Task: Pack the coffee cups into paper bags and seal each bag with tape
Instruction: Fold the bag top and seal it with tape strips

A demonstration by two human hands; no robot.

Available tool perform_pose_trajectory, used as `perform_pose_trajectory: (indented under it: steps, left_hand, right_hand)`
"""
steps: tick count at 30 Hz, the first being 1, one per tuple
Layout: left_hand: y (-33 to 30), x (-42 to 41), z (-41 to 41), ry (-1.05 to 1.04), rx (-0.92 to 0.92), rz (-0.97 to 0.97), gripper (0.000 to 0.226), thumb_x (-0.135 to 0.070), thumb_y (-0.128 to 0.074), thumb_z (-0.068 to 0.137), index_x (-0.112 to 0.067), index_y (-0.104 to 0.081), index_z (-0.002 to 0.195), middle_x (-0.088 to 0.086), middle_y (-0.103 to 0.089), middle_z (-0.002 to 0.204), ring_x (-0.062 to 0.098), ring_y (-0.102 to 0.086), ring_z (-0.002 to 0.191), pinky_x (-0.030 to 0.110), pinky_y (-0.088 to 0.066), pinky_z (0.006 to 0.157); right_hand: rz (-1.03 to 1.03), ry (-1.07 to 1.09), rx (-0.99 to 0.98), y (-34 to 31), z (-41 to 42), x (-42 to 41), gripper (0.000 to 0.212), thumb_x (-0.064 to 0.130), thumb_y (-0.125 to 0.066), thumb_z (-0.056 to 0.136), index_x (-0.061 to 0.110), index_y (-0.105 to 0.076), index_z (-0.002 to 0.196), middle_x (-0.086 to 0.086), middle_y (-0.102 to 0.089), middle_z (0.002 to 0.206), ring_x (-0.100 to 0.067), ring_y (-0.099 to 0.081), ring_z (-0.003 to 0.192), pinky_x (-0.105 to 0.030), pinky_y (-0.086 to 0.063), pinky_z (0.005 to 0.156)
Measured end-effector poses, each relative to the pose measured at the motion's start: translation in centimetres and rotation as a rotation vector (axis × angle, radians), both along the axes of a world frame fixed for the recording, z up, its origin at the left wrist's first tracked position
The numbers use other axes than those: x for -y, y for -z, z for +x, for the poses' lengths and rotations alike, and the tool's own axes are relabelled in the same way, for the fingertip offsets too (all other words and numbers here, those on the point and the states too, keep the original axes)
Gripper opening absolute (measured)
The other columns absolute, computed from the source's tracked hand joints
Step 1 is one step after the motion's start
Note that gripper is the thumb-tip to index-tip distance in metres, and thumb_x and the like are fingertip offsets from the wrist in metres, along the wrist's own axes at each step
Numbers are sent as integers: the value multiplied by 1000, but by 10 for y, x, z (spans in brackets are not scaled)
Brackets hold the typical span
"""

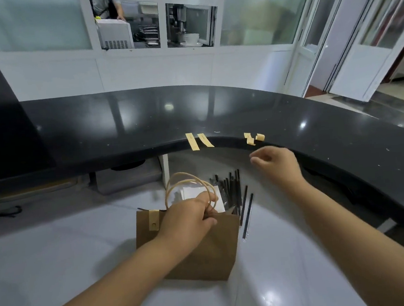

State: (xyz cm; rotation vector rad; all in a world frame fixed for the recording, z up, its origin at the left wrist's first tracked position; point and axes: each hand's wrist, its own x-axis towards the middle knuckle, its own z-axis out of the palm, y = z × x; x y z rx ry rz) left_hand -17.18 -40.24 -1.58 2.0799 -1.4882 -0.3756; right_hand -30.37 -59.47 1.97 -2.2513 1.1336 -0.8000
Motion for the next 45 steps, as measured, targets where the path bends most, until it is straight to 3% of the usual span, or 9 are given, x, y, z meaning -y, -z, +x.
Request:
perform_pose_trajectory:
  steps: [2, 8, 14, 16, 20, 33, 38, 41, 45]
  left_hand:
    - [0, 1, -1, -4, 1, -6, 43, -25, -64, 85, -33, -50, 126, -18, -68, 104, 2, -60, 100, 22, -48, 86]
    - [-2, 0, -3, -9, 6, -28, 42, -24, -63, 86, -31, -51, 126, -17, -68, 105, -1, -59, 100, 18, -46, 87]
    - [-1, -1, -3, -21, -5, -45, 42, -26, -64, 86, -32, -52, 126, -15, -68, 108, 1, -59, 101, 19, -47, 89]
    - [0, -1, -3, -19, -6, -48, 41, -26, -63, 87, -32, -52, 125, -14, -68, 108, 2, -59, 102, 22, -48, 89]
    - [2, -1, -3, -20, -9, -42, 39, -25, -63, 86, -31, -53, 124, -14, -67, 107, 5, -59, 102, 27, -49, 89]
    - [7, 1, -1, -23, 21, -45, 38, -27, -62, 85, -31, -54, 122, -14, -67, 104, 6, -57, 102, 29, -48, 87]
    - [7, 1, -1, -27, 18, -47, 39, -28, -63, 85, -31, -55, 123, -14, -68, 105, 6, -59, 102, 29, -49, 88]
    - [7, 1, -2, -27, 22, -53, 38, -28, -63, 86, -32, -54, 123, -14, -68, 105, 5, -59, 101, 28, -49, 89]
    - [8, 0, -1, -40, 32, -45, 39, -30, -63, 86, -35, -53, 124, -14, -67, 104, 6, -59, 99, 26, -49, 87]
  right_hand:
    - [-81, 132, -90, -1, 7, 15, 23, 24, -62, 90, 21, -69, 111, 2, -70, 99, -11, -60, 84, -26, -46, 67]
    - [-241, 257, -294, 5, 24, 33, 33, 30, -59, 91, 27, -60, 124, -3, -69, 93, -23, -61, 82, -27, -36, 59]
    - [-357, 260, -424, 7, 34, 41, 25, 30, -52, 95, 24, -66, 116, -7, -68, 87, -26, -58, 74, -27, -34, 56]
    - [-381, 258, -431, 6, 36, 43, 23, 29, -51, 96, 20, -69, 107, -7, -67, 83, -25, -55, 69, -27, -34, 55]
    - [-410, 251, -384, -1, 39, 47, 23, 27, -51, 95, 15, -70, 99, -10, -68, 84, -33, -61, 78, -29, -36, 59]
    - [-555, 236, -228, -23, 45, 64, 28, 26, -50, 97, 5, -68, 91, -16, -66, 75, -32, -51, 63, -30, -29, 56]
    - [-403, 195, -75, -28, 49, 38, 21, 31, -57, 92, 16, -71, 94, -2, -70, 82, -24, -62, 75, -30, -45, 60]
    - [-291, 67, 18, -21, 44, 8, 14, 32, -67, 86, 20, -74, 88, 7, -66, 85, -16, -61, 83, -32, -50, 66]
    - [-15, -147, -17, -11, 23, -35, 14, 25, -69, 85, 16, -75, 94, 5, -70, 90, -11, -65, 80, -34, -57, 74]
